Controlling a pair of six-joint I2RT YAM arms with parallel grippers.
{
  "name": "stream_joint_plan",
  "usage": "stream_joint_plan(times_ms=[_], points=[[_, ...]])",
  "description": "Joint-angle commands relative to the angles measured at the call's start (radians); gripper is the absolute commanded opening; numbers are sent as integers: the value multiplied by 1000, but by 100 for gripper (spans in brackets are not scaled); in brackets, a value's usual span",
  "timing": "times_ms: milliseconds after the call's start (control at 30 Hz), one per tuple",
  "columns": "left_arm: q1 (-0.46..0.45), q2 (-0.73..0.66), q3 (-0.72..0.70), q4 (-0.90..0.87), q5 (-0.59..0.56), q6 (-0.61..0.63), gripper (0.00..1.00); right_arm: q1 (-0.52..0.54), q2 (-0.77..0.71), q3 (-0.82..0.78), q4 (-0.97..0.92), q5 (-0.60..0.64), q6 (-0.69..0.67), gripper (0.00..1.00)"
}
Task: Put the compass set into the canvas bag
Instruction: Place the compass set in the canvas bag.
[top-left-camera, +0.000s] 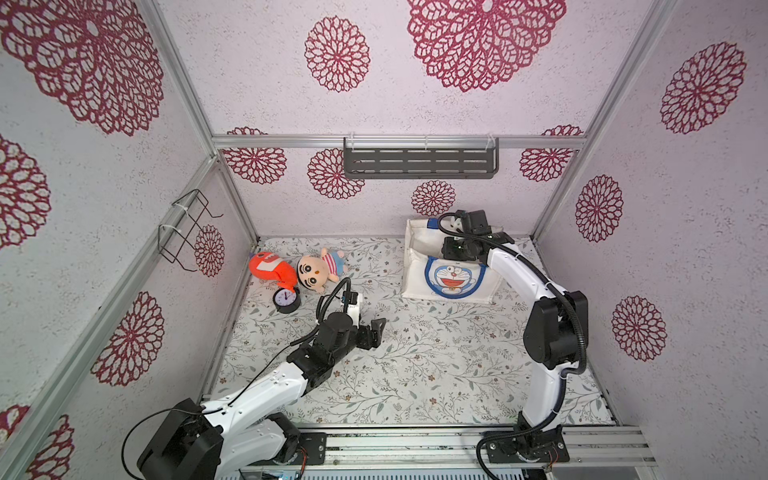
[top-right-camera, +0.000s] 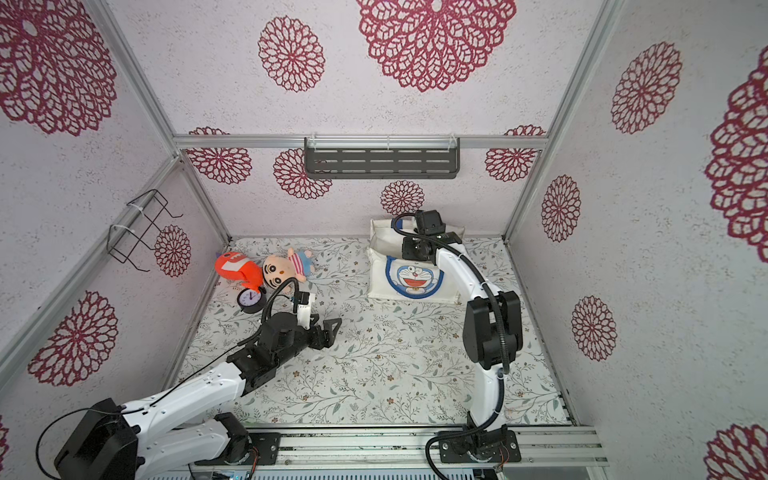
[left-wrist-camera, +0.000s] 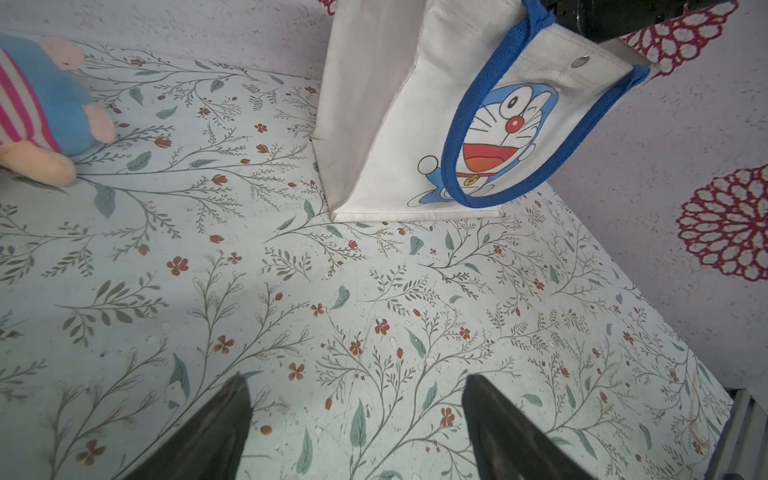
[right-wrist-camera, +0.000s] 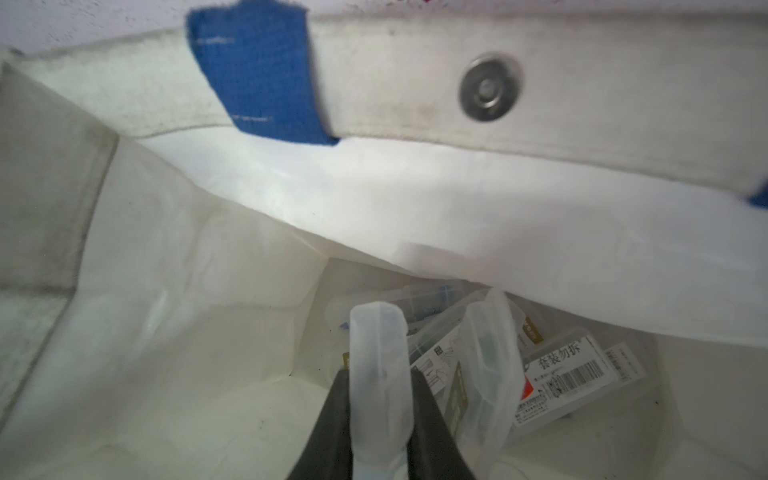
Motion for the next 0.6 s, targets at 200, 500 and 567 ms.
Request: stream_joint_plan(times_ms=[200, 500, 567], points=[[22, -8, 19, -9, -4, 20, 86, 3, -80, 93, -46, 80, -65, 63], [49, -69, 62, -82, -27, 43, 86, 13, -530, -223, 85, 272, -66, 70], [61, -83, 67, -92, -40, 44, 86, 10, -676, -436, 187, 350, -50, 70]])
